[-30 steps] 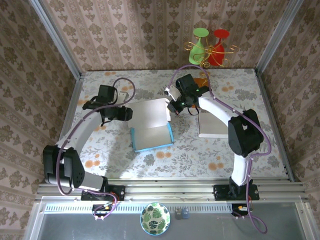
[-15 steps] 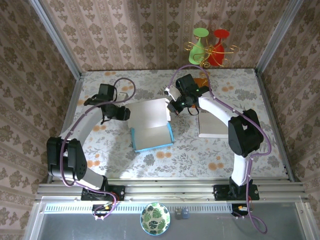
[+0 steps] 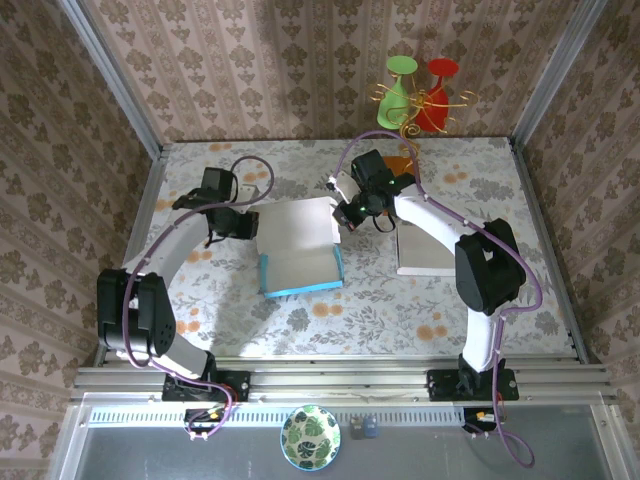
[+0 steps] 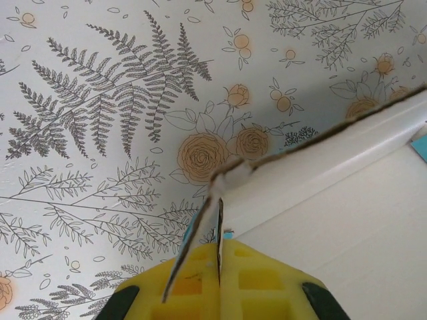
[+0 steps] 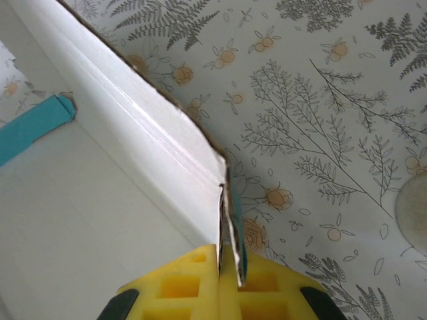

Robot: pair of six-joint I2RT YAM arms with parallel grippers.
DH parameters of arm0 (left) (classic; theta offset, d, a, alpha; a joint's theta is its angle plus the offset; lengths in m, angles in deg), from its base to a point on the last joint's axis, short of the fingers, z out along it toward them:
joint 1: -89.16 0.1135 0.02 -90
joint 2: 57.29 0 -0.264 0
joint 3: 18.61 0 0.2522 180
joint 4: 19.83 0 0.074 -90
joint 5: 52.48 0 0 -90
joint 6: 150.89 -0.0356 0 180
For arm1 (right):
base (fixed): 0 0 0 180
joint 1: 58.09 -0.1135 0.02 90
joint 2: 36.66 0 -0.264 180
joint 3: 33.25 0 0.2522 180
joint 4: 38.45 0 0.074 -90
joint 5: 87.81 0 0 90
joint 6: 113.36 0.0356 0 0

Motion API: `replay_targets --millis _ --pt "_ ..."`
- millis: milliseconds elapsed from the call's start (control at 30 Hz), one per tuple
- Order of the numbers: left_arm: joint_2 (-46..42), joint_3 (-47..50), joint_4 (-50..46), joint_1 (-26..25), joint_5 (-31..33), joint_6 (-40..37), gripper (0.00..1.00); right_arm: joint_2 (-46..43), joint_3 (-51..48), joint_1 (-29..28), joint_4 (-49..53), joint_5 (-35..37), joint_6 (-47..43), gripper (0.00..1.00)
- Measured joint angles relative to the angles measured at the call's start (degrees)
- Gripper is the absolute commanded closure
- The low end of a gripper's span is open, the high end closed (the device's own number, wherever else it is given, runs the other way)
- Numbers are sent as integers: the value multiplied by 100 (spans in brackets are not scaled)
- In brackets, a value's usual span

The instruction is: Fold the paper box

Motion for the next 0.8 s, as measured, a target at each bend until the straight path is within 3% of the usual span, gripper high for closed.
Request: replay_targets --millis 333,567,800 --pt "90 -168 472 -319 448 831 100 -20 127 -262 -195 1364 1554 100" --pt "372 -166 1657 -439 555 1473 100 -20 190 -278 -734 2245 2693 100" --pt "551 90 3036 -468 575 1746 100 -20 118 -267 -1379 2671 3178 100"
